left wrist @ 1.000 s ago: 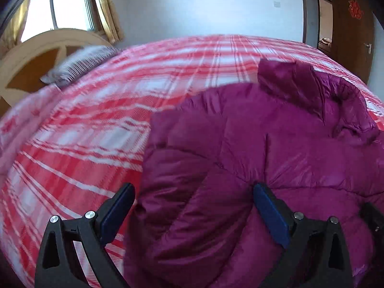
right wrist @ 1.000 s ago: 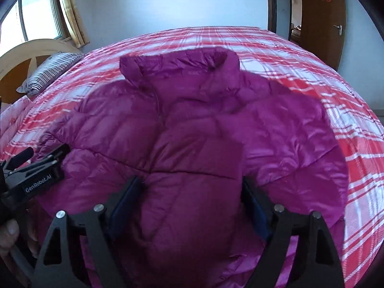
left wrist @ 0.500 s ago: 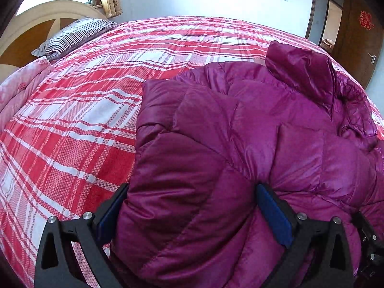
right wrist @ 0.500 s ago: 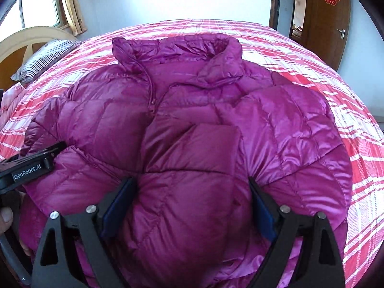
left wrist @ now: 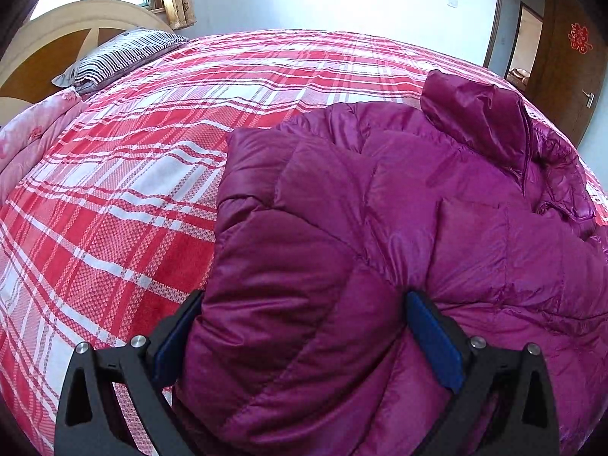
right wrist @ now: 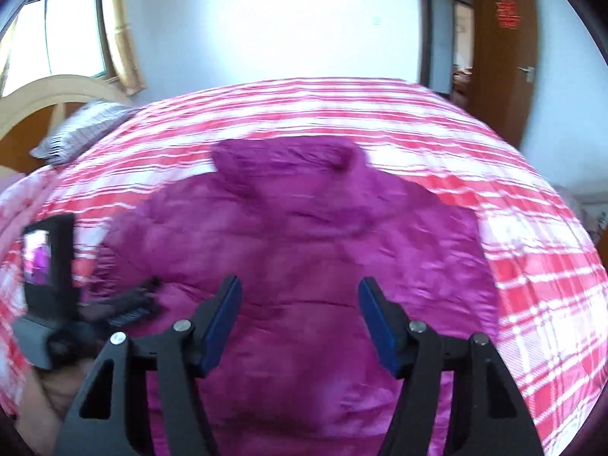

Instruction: Fold large clothes

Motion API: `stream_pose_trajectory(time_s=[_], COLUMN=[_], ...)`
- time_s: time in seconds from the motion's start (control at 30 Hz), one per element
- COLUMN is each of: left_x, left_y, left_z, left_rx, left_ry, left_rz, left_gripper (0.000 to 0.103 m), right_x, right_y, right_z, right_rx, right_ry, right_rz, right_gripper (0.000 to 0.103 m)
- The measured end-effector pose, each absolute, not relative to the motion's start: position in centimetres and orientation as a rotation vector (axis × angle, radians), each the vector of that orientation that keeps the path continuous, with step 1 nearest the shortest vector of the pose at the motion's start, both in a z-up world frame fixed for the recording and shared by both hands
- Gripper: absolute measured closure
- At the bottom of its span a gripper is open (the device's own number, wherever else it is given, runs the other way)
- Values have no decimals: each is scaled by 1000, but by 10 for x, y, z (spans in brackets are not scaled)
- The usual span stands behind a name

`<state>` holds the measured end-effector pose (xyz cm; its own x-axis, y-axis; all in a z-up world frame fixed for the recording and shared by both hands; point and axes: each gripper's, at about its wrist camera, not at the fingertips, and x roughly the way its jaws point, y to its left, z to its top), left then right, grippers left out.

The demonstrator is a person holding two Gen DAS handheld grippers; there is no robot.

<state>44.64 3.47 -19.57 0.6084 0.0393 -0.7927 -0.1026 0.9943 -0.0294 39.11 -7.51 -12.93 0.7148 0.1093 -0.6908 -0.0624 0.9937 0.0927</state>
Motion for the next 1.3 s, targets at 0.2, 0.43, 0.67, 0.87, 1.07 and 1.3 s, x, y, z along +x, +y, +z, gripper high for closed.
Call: stream_pose_trajectory(time_s=[0.2, 0.43, 0.67, 0.87, 1.07, 1.3], left_x=[446, 446, 447, 447, 447, 447], left_y=[35, 33, 31, 32, 31, 31], left_z=[-196, -196, -197, -198, -198, -198], left_rx=[-79, -64, -53, -52, -51, -53], left_ry=[912, 912, 914, 913, 913, 913], left_rz=[78, 86, 93, 94, 95, 94], left_gripper=[1, 1, 1, 1, 1, 1], right_x=[424, 433, 427, 426, 426, 425], right_y=[-49, -55, -47, -48, -47, -47], right_z=[-179, -198, -197, -199, -199, -200], right_rx=[30, 4, -51, -48, -53, -58], right_ry=[879, 884, 886, 883, 881, 874], right_rz=[152, 154, 120, 122, 120, 117], right_gripper=[43, 45, 45, 45, 45, 44])
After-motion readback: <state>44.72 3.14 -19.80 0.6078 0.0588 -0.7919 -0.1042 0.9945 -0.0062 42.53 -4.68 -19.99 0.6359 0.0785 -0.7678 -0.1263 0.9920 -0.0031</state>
